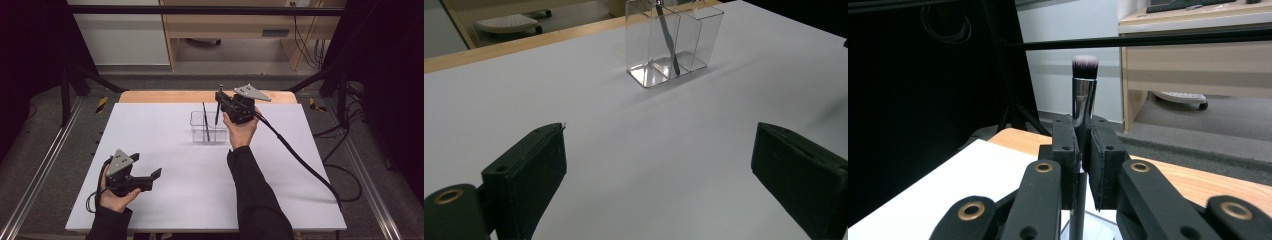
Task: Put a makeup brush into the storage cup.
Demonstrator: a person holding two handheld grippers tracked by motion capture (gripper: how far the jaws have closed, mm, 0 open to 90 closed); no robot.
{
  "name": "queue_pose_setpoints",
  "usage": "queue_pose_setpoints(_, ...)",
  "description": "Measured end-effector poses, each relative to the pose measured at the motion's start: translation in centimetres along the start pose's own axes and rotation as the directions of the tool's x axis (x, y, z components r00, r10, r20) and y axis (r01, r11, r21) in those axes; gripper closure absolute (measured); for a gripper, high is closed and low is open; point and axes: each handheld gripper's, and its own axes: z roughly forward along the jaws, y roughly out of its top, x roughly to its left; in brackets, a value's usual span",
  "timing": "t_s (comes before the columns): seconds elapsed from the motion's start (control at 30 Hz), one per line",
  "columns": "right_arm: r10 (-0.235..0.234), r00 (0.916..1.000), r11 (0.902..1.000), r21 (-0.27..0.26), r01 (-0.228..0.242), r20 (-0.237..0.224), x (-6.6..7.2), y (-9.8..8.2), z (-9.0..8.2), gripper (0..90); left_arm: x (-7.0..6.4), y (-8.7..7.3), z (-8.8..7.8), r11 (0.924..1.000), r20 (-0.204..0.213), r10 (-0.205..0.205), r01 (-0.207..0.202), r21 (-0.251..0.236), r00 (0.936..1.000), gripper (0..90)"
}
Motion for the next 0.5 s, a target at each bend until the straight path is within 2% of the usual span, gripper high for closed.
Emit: queue_pose_setpoints(0.5, -0.012, 0.9999, 0.9999, 0.009, 0.012, 0.011, 0.1, -0.1, 2.3, 83.8, 0.2, 0.0, -0.1, 1.0000, -0.001, -0.005, 0.005, -0.002, 1.0000, 6.7)
